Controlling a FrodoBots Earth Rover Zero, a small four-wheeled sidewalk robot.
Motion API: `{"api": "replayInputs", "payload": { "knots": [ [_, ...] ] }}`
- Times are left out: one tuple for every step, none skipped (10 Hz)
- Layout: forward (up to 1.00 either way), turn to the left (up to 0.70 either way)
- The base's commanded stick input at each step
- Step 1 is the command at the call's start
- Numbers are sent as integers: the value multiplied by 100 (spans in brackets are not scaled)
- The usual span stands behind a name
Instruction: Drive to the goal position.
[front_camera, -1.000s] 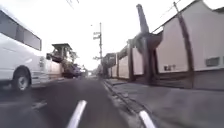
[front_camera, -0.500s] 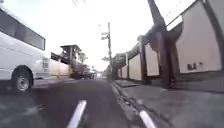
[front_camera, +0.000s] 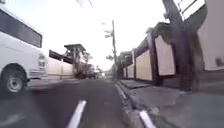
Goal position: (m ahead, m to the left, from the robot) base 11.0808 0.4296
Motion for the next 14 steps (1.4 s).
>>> {"api": "replayInputs", "payload": {
  "knots": [
    [100,31],
    [100,23],
    [100,14],
    [100,6],
    [100,0],
    [100,0],
    [100,0],
    [100,0],
    [100,0],
    [100,0],
    [100,-35],
    [100,-40],
    [100,-40],
    [100,-40]
  ]
}}
